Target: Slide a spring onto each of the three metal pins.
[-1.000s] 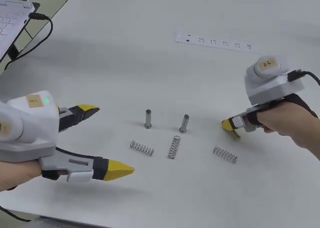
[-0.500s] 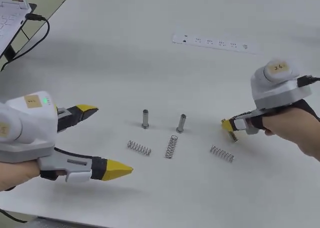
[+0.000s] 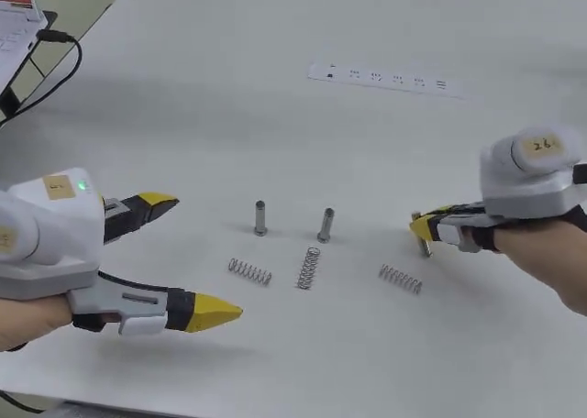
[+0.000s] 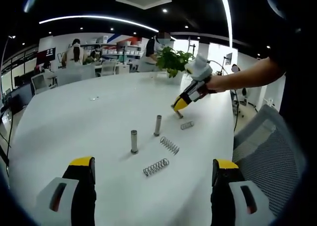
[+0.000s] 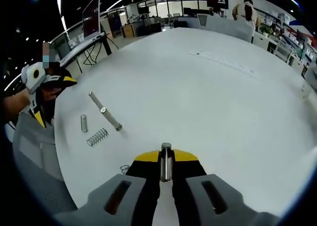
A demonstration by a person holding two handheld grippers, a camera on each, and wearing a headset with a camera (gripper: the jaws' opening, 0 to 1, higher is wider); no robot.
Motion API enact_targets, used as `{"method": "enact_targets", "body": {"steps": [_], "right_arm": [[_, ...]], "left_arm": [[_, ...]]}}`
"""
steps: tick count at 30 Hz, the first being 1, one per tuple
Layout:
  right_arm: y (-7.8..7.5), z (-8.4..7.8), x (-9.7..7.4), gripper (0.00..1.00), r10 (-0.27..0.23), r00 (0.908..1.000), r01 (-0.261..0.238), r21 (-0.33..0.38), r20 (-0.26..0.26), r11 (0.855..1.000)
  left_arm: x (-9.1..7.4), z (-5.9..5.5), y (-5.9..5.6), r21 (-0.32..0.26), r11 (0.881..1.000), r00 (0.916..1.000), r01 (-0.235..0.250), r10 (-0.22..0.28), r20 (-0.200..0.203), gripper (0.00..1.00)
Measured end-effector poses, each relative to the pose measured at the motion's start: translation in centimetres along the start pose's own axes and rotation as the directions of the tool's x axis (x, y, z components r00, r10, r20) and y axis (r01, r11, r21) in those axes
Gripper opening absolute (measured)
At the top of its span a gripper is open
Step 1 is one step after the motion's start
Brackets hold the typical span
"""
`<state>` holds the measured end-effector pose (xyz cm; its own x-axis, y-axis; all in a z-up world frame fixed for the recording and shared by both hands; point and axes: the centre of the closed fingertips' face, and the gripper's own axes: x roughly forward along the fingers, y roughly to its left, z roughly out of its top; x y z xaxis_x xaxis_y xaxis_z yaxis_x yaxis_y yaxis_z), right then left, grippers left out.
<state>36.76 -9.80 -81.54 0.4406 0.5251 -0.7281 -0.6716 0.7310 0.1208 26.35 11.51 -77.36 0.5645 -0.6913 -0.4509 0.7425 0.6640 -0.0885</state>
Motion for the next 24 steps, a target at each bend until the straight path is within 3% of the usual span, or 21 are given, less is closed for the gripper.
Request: {"method": "enact_targets", "body": {"steps": [24], "right_arm": [[0.3,1.2,0.1,0.05,0.001,0.9943,-0.001,-0.007,0.107,1.000]], "left_arm": [[0.0,0.1,0.1,0.004,1.000,1.0000,-0.007,0.007,0.002,0.96]]}}
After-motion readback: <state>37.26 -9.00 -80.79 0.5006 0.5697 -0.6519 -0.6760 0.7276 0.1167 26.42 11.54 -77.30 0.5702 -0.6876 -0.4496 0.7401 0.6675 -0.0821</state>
